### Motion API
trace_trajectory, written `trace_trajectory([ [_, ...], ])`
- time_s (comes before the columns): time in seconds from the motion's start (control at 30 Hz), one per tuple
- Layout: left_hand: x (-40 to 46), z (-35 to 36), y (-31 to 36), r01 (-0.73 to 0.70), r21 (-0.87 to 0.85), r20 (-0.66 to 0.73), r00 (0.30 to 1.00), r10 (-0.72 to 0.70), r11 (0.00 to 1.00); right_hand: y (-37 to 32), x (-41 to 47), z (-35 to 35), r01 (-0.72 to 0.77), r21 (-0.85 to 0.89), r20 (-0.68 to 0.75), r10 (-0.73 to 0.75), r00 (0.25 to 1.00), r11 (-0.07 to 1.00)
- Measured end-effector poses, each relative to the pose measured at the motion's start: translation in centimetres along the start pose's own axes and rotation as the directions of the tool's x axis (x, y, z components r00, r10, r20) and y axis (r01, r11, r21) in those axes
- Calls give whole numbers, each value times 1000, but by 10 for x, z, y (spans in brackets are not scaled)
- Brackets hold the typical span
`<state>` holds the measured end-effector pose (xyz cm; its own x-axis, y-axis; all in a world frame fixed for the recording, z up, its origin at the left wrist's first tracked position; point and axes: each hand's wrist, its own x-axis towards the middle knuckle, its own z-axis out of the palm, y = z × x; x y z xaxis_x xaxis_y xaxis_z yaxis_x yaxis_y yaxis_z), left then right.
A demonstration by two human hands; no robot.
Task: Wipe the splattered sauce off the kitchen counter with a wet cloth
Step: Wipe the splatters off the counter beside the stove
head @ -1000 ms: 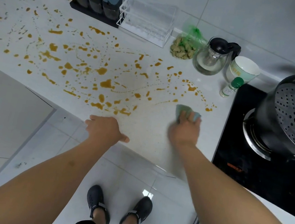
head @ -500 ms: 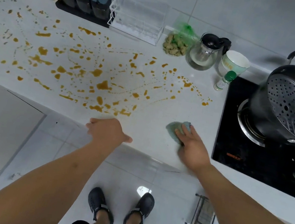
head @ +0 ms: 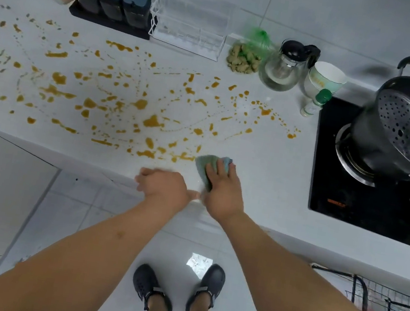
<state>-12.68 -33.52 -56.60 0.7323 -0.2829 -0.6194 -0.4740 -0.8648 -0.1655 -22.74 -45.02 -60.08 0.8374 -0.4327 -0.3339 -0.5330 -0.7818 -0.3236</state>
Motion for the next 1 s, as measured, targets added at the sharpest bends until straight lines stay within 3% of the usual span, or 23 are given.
trace_trajectory([
  [0.13,12,4,-9,-79,36,-7,997,79,996,41,-44,-9,165,2,61,-165,984,986],
  [0.2,13,7,-14,-127,61,-22,991,129,990,81,-54,-26,20,-6,27,-20,999,1000],
  [0.27,10,9,-16,-158,112,-37,986,164,981,115,-54,-44,-223,7,0,223,975,975],
  [0.33,8,9,-18,-175,164,-32,983,182,971,113,-41,-53,-405,-2,30,405,914,914],
  [0.4,8,6,-18,-189,184,-31,980,198,965,88,-20,-54,-477,-26,46,478,877,878],
  [0.53,5,-6,-25,-247,218,-75,961,268,944,25,16,-31,-356,-107,7,359,933,928],
  [0.67,-2,-11,-33,-293,239,-116,938,327,926,-27,-4,5,-172,-83,52,177,983,981],
  [0.8,-5,-16,-31,-308,237,-61,942,330,921,-12,-38,15,31,-70,48,-28,998,997],
  [0.87,-3,-20,-29,-302,217,-10,950,312,928,15,-47,9,13,-71,49,-10,999,997],
  [1.0,-3,-27,-22,-295,266,13,953,302,918,70,-68,-15,-167,-45,19,168,986,985],
])
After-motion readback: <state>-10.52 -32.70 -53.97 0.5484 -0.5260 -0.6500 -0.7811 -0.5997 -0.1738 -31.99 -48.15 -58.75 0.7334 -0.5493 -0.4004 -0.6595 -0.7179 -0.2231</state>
